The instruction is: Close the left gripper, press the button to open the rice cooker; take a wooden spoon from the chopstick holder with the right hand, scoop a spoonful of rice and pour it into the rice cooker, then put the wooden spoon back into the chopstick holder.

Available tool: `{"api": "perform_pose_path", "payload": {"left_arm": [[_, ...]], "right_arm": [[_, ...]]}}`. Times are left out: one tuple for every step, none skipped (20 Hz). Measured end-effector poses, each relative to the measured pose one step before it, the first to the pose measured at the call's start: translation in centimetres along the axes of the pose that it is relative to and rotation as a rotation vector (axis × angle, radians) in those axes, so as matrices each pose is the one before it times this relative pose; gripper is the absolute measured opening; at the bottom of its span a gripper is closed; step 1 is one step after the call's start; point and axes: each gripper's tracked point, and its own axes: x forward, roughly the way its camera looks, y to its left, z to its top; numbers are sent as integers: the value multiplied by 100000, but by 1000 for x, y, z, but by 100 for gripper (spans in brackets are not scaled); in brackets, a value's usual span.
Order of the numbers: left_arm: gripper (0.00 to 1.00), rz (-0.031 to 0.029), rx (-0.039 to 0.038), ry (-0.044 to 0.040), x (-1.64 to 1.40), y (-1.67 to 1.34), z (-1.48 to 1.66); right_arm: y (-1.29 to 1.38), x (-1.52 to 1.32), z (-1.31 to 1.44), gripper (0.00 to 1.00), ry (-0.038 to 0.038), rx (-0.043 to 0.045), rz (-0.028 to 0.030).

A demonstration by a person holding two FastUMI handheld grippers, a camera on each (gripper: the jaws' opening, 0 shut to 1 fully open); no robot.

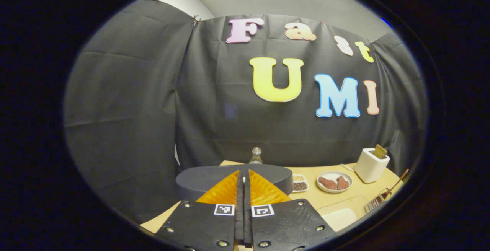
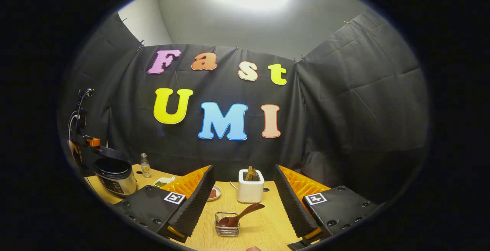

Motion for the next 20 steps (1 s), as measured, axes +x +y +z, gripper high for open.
{"api": "perform_pose_path", "payload": {"left_arm": [[2, 1065, -315, -4353, -696, 18, 1774], [0, 1345, -1294, -2905, -870, -113, 1393], [0, 993, -623, -3522, -1464, -76, 1514], [1, 777, -438, -3213, -1217, -30, 1459], [0, -272, -401, -3138, -1312, -240, 1371], [0, -132, -136, -2779, -1336, -229, 1227], [0, -193, 404, -2437, -1325, -45, 1170], [16, -563, 554, -1990, -1051, -383, 837], [32, -1048, 354, -1730, -1150, -492, 699], [49, -916, 139, -1216, -1296, -468, 657], [65, 226, 302, -1197, -1139, -88, 609], [81, 328, 511, -960, -1232, -83, 696], [82, 335, 671, -974, -1269, -38, 663], [82, 57, 628, -774, -1160, -126, 524], [82, 361, 600, -820, -981, -163, 254], [82, 110, 479, -504, -921, -167, 328], [82, 58, 840, -86, -1058, -234, 225], [82, 351, 1256, 363, -832, 6, 67], [83, 663, 1179, 795, -841, 302, -145], [84, 191, 920, 1074, -639, 54, -156]], "right_arm": [[-176, 96, 79, 97, -375, 161, 498], [-103, 168, 19, 98, -165, 149, 605], [-121, 226, -35, 98, 25, 242, 627], [-116, 137, 12, 98, 137, 334, 734], [-113, 190, -43, 98, 40, 374, 638], [-130, 162, -25, 98, -1, 440, 715], [-131, 276, -144, 98, 130, 525, 761], [-9, 270, -283, 98, 809, 511, 879], [-170, 219, -302, 98, 725, 678, 742], [-104, 300, -217, 98, 648, 898, 806], [30, 299, -252, 98, 788, 1010, 950], [49, 323, -490, 98, 1266, 783, 991], [-20, 410, -553, 98, 1276, 533, 876], [-68, 413, -521, 98, 1375, 591, 587], [-143, 445, -493, 98, 1402, 849, 710], [-83, 531, -583, 98, 1265, 1103, 427], [-162, 525, -562, 98, 1679, 1329, 377], [-206, 585, -760, 98, 1835, 1628, 152], [-223, 448, -798, 98, 2248, 1681, 4], [-282, 707, -885, 98, 2263, 1834, -140]]}}
